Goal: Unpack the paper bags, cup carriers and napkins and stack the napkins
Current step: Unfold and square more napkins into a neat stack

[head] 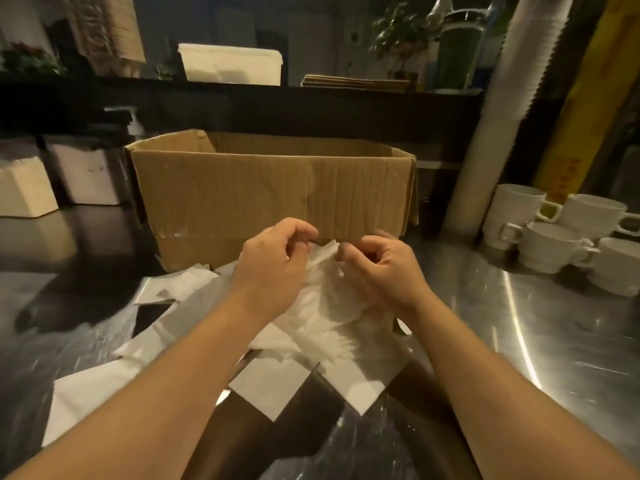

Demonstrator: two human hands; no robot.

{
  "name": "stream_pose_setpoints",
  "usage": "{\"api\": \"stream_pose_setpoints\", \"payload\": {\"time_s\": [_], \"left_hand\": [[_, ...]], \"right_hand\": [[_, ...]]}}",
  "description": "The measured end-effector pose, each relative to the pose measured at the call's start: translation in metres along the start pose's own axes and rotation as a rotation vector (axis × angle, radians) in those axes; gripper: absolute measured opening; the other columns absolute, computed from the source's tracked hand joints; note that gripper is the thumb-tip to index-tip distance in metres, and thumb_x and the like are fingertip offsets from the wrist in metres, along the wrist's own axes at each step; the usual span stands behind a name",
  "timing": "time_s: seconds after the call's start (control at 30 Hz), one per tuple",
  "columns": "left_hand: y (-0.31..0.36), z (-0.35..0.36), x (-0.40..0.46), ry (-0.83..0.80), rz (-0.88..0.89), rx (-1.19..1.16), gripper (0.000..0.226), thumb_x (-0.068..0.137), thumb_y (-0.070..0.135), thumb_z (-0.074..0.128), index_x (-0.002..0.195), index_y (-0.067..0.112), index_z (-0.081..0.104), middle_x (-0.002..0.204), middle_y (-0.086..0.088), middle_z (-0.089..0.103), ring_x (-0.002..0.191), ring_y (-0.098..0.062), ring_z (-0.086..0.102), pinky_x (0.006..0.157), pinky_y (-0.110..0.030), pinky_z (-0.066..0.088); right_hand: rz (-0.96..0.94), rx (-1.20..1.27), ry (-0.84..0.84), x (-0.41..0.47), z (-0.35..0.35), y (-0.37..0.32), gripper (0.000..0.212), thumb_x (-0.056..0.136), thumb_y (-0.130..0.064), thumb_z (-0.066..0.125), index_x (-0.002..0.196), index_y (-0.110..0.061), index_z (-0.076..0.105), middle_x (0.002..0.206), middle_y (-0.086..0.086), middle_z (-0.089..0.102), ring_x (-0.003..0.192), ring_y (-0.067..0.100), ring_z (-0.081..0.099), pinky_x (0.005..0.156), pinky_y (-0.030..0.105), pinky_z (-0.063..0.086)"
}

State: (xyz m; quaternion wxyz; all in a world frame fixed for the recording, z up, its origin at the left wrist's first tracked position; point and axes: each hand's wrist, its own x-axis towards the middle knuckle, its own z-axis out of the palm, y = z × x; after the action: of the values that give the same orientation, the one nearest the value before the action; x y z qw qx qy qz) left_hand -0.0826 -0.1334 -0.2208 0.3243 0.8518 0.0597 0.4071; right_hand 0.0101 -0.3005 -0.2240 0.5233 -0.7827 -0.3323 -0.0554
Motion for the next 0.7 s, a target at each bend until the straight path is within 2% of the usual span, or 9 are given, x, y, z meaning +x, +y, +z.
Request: {"api": "stream_pose_setpoints", "payload": {"time_s": [0.07,0.13,0.17,0.23,0.3,0.37,0.47,0.53,0.7], "left_hand": [[-0.001,-0.002,0.0,-0.023,-0.011,-0.013,0.026,0.097,0.009,0.06,0.103,0.031,0.073,0.088,0.018,0.071,0.084,-0.003,0.063,0.076,-0.009,0.043],[-0.002,-0.002,-0.002,-0.037,-0.021,-0.008,0.024,0.097,0.011,0.061,0.101,0.031,0.074,0.084,0.018,0.07,0.079,0.0,0.061,0.071,-0.007,0.041],[-0.002,-0.002,-0.003,-0.046,-0.028,0.001,0.022,0.097,0.013,0.063,0.101,0.032,0.074,0.082,0.018,0.069,0.076,0.001,0.06,0.069,-0.007,0.04],[-0.004,-0.001,-0.005,-0.067,-0.038,0.015,0.02,0.096,0.016,0.065,0.1,0.033,0.074,0.081,0.017,0.069,0.074,0.001,0.059,0.068,-0.012,0.042],[-0.006,0.001,-0.007,-0.091,-0.056,0.004,0.02,0.097,0.017,0.064,0.1,0.034,0.075,0.081,0.017,0.069,0.075,0.0,0.059,0.068,-0.018,0.045],[-0.006,0.002,-0.008,-0.109,-0.071,-0.006,0.022,0.099,0.016,0.062,0.101,0.034,0.075,0.082,0.018,0.068,0.076,0.001,0.058,0.068,-0.017,0.045],[-0.007,0.002,-0.008,-0.115,-0.071,-0.022,0.024,0.099,0.013,0.062,0.102,0.031,0.076,0.084,0.018,0.067,0.076,0.004,0.057,0.065,-0.007,0.04],[-0.006,0.002,-0.009,-0.114,-0.063,-0.026,0.022,0.098,0.012,0.063,0.102,0.029,0.077,0.086,0.019,0.066,0.076,0.003,0.057,0.065,-0.006,0.041],[-0.007,0.002,-0.011,-0.125,-0.043,-0.016,0.021,0.094,0.013,0.067,0.101,0.029,0.078,0.092,0.016,0.069,0.076,0.0,0.058,0.066,-0.008,0.042]], "right_hand": [[0.008,-0.095,-0.095,0.001,-0.004,0.001,0.022,0.095,-0.04,0.069,0.083,-0.022,0.075,0.113,-0.008,0.071,0.136,-0.002,0.032,0.105,0.03,0.031],[0.014,-0.113,-0.112,0.002,-0.004,0.001,0.008,0.095,-0.039,0.069,0.089,-0.037,0.075,0.131,-0.011,0.064,0.148,0.009,0.024,0.114,0.038,0.028],[0.013,-0.114,-0.115,0.002,-0.002,0.003,0.009,0.095,-0.039,0.069,0.088,-0.043,0.074,0.13,-0.014,0.059,0.148,0.016,0.028,0.117,0.043,0.033],[0.025,-0.123,-0.123,0.002,0.004,0.006,0.012,0.093,-0.042,0.071,0.085,-0.052,0.073,0.125,-0.011,0.05,0.135,0.024,0.044,0.11,0.053,0.046],[0.046,-0.142,-0.124,0.002,0.009,0.005,0.011,0.092,-0.045,0.071,0.085,-0.054,0.072,0.134,0.0,0.049,0.131,0.028,0.046,0.104,0.054,0.05],[0.043,-0.142,-0.119,0.002,0.011,0.006,0.01,0.091,-0.046,0.071,0.085,-0.055,0.072,0.144,0.006,0.046,0.138,0.031,0.042,0.104,0.055,0.049],[0.03,-0.13,-0.113,0.002,0.011,0.004,0.008,0.09,-0.05,0.071,0.086,-0.056,0.072,0.147,0.005,0.045,0.142,0.03,0.036,0.106,0.058,0.047],[0.034,-0.121,-0.116,0.001,0.011,0.001,0.005,0.089,-0.05,0.072,0.087,-0.055,0.073,0.147,0.005,0.044,0.142,0.031,0.036,0.106,0.059,0.047],[0.052,-0.105,-0.105,-0.001,0.014,-0.002,0.018,0.09,-0.034,0.076,0.081,-0.048,0.072,0.148,0.007,0.044,0.14,0.034,0.038,0.107,0.055,0.048]]}}
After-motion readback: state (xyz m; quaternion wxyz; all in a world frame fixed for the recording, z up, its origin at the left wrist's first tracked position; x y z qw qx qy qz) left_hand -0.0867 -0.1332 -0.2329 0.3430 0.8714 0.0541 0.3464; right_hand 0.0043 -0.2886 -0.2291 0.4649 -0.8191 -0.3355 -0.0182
